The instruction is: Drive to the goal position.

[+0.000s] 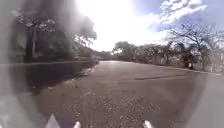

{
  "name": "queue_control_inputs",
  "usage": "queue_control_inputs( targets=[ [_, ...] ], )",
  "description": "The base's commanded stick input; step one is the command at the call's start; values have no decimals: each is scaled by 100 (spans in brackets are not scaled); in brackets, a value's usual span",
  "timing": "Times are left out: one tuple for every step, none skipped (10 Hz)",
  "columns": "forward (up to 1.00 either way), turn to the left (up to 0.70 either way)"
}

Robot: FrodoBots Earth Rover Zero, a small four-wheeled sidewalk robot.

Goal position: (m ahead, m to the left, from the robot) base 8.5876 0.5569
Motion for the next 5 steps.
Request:
queue_control_inputs(
  targets=[
    [50,0],
    [50,0],
    [50,0],
    [50,0],
    [50,0]
  ],
)
